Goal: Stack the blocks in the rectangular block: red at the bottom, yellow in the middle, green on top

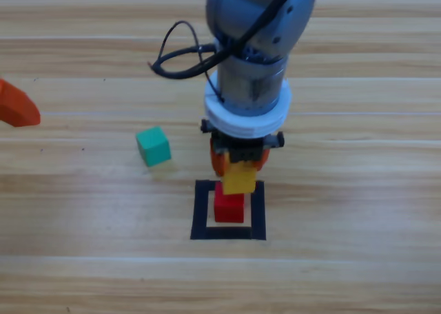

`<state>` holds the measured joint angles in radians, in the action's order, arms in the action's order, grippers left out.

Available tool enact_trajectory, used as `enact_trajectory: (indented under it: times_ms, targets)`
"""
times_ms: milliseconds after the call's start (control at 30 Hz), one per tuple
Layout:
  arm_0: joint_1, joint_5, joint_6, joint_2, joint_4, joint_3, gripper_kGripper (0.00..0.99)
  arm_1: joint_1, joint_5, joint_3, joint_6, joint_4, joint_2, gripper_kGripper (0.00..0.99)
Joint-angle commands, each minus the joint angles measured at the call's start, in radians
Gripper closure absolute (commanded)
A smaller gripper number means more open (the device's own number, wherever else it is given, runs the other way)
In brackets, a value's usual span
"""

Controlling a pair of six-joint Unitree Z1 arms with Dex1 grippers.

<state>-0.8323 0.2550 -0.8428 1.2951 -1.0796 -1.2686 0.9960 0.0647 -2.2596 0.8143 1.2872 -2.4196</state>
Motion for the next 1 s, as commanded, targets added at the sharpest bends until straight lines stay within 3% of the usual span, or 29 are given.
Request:
enact_trajectory:
  times_ms: [33,1000]
  targets:
    - [0.016,-0.010,0.008,-0.003,0.023,0.041,0.014,0.033,0.014,-0.028,0.011,0.007,-0.078,0.961]
    - [0.016,-0.020,0.004,-0.005,0.081,0.097,0.016,0.052,0.014,-0.063,0.032,0.029,-0.110,0.961]
